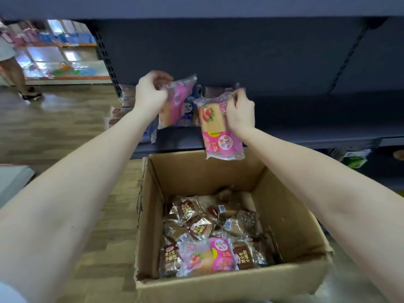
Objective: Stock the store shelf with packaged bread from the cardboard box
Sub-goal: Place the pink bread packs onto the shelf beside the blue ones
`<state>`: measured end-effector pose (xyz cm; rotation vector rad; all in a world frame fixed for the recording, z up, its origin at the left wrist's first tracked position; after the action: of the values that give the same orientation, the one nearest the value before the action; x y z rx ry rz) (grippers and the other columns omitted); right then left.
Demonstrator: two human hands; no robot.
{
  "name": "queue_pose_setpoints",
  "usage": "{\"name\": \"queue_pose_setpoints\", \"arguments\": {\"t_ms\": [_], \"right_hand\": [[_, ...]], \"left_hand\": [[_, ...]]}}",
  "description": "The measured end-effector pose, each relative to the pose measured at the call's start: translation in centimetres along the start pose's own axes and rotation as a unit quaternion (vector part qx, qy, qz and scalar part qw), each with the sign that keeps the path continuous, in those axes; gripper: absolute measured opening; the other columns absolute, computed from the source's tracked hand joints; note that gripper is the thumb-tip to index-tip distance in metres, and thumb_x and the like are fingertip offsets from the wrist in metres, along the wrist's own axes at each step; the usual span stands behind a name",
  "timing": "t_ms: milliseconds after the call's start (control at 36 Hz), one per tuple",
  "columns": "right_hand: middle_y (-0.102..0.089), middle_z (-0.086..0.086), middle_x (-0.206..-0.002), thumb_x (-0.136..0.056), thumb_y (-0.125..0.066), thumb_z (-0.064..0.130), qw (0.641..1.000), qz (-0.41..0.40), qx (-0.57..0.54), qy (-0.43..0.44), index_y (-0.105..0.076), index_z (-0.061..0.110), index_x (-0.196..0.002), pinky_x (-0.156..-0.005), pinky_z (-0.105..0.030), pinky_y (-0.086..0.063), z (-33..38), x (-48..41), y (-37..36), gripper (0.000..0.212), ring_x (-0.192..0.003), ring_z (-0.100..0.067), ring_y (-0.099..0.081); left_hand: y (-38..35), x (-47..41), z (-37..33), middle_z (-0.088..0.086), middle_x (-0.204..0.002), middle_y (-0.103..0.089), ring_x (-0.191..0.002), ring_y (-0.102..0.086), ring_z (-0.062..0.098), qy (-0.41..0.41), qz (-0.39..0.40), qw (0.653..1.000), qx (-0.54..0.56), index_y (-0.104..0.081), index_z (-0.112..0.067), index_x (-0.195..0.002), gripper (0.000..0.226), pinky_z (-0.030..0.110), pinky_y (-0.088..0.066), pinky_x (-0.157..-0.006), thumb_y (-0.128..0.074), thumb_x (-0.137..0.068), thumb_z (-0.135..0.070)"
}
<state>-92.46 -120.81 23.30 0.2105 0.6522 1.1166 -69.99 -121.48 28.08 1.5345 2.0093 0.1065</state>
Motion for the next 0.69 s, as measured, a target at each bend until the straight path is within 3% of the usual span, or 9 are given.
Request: {"name": "queue_pose_setpoints", "arguments": {"t_ms": [139,222,306,472,556,611,694], "right_hand": [[-0.064,-0.011,-0.088,-0.096,-0.034,0.028,0.999,-0.016,-0.004,-0.030,-0.051,0.017,-0.102,-0.079,-0.044,-0.050,-0.1,-0.1,-0.3,0.020,-0.082,-0.033,-0.061],[-0.065,-0.015,-0.095,-0.096,-0.033,0.030,0.998,-0.031,0.002,-0.051,-0.050,0.018,-0.104,-0.081,-0.045,-0.049,-0.4,-0.2,-0.2,0.023,-0.088,-0.038,-0.060],[-0.064,-0.018,-0.101,-0.098,-0.031,0.032,0.997,-0.043,0.016,-0.064,-0.048,0.015,-0.108,-0.081,-0.046,-0.049,-0.8,-0.3,-0.1,0.026,-0.091,-0.040,-0.059],[-0.064,-0.016,-0.098,-0.100,-0.031,0.030,0.998,-0.045,0.011,-0.048,-0.049,0.012,-0.111,-0.073,-0.039,-0.047,-0.2,-1.1,0.3,0.028,-0.086,-0.035,-0.059],[-0.062,-0.013,-0.101,-0.097,-0.034,0.029,0.999,-0.007,-0.012,-0.034,-0.054,0.016,-0.109,-0.079,-0.038,-0.047,0.7,-2.0,0.2,0.027,-0.093,-0.031,-0.058],[-0.064,-0.010,-0.105,-0.094,-0.039,0.029,0.999,0.040,-0.020,-0.014,-0.060,0.018,-0.107,-0.087,-0.038,-0.045,1.3,-2.7,0.1,0.027,-0.101,-0.029,-0.057],[-0.066,0.000,-0.097,-0.093,-0.048,0.018,0.988,0.148,-0.015,0.033,-0.065,0.015,-0.101,-0.076,-0.024,-0.038,2.3,-2.9,-0.4,0.020,-0.090,-0.015,-0.057]], "left_hand": [[-1.6,2.9,2.2,-0.005,-0.091,-0.068,-0.076,-0.064,0.005,0.026,0.126,0.991,-0.045,-0.063,-0.017,-0.099,0.028,0.018,-0.051,-0.067,-0.048,-0.083,0.000],[-2.6,5.6,4.0,-0.006,-0.088,-0.069,-0.073,-0.067,0.005,0.073,0.241,0.965,-0.074,-0.061,-0.019,-0.103,0.033,0.020,-0.056,-0.060,-0.046,-0.084,0.003],[-3.1,7.3,6.0,0.002,-0.090,-0.072,-0.078,-0.068,0.014,0.109,0.302,0.944,-0.076,-0.063,-0.016,-0.103,0.029,0.023,-0.057,-0.066,-0.050,-0.085,0.002],[-2.5,6.8,7.1,0.001,-0.090,-0.071,-0.060,-0.065,0.002,0.117,0.249,0.960,-0.050,-0.063,-0.014,-0.107,0.027,0.016,-0.052,-0.056,-0.049,-0.088,0.000],[-2.1,5.5,6.6,0.002,-0.098,-0.069,-0.070,-0.066,0.008,0.095,0.202,0.974,-0.028,-0.059,-0.018,-0.112,0.018,0.023,-0.057,-0.063,-0.055,-0.095,-0.020],[-2.1,4.8,5.7,0.004,-0.104,-0.068,-0.078,-0.066,0.012,0.094,0.182,0.979,0.016,-0.054,-0.015,-0.122,0.033,0.028,-0.058,-0.068,-0.055,-0.096,-0.035],[-2.4,4.0,3.8,0.001,-0.111,-0.062,-0.092,-0.066,0.013,0.105,0.157,0.979,0.079,-0.049,-0.016,-0.126,0.044,0.031,-0.058,-0.073,-0.052,-0.094,-0.046]]}}
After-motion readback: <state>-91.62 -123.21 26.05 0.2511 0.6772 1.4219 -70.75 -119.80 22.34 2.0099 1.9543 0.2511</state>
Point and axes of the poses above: each hand's wrist, its own x-axis away from the middle knuckle, its own y-axis out of the back of the hand, z = x × y, the point moved 3 cm from there along -x, towards the middle knuckle
